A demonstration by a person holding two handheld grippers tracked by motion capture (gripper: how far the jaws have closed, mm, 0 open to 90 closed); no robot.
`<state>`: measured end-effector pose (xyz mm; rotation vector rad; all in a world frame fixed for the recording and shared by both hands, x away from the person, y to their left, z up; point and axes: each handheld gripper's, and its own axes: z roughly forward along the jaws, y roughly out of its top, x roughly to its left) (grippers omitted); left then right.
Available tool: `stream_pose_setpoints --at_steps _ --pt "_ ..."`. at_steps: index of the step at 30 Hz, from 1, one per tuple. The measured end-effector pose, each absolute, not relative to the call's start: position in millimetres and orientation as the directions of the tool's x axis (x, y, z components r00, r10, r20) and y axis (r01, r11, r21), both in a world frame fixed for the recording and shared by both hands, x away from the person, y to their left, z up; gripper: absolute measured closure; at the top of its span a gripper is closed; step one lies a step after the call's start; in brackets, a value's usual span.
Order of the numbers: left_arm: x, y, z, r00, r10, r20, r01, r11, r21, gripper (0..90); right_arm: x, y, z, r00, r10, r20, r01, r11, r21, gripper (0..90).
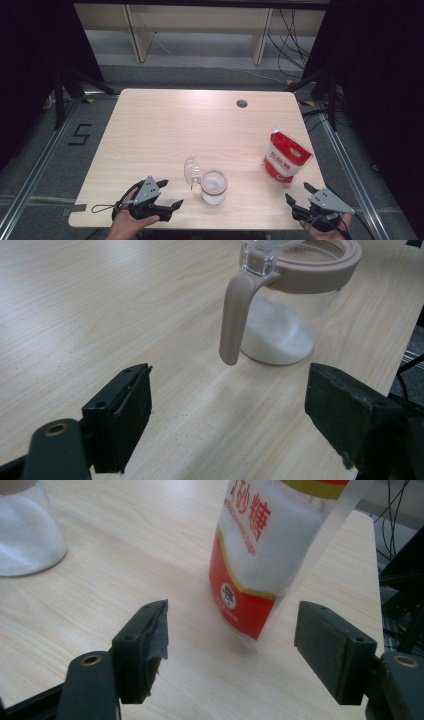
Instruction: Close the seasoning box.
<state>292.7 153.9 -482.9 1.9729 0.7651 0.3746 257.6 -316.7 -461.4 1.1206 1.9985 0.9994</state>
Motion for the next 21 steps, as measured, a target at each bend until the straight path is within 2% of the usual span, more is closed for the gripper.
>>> stream_pose_setpoints --at_steps 5,8,11,14,15,16,17,21 --pt "295 156 -481 0.767 0.641 -0.025 0.336 -0.369 0.866 29.9 256 -317 -465 -0.447 0.881 -0.154 0.408 0.355 0.841 30.6" --pt "295 156 -478 0.767 0.642 -0.024 0.329 -0.359 0.873 39.8 255 -317 -466 -0.453 0.878 -0.153 0.414 0.359 0.836 30.5" --pt "296 157 -477 0.785 0.619 -0.027 0.304 -0.347 0.887 57.9 254 -318 -465 -0.457 0.870 -0.185 0.400 0.387 0.831 30.5" --pt "294 156 -475 0.781 0.625 -0.014 0.290 -0.343 0.893 70.0 249 -318 -464 -0.430 0.890 -0.153 0.424 0.349 0.835 30.5" --pt "295 157 -473 0.789 0.614 -0.001 0.276 -0.353 0.894 73.5 250 -320 -464 -0.443 0.880 -0.171 0.412 0.369 0.833 30.5" --pt "295 156 -472 0.780 0.625 -0.019 0.289 -0.333 0.897 75.8 249 -319 -465 -0.431 0.890 -0.145 0.427 0.343 0.837 30.5" --pt "295 156 -469 0.779 0.626 -0.019 0.292 -0.336 0.895 78.9 251 -321 -465 -0.452 0.875 -0.174 0.407 0.376 0.833 30.5" --pt "296 151 -462 0.782 0.623 -0.023 0.288 -0.328 0.900 85.9 251 -321 -466 -0.448 0.877 -0.171 0.408 0.371 0.834 30.6"
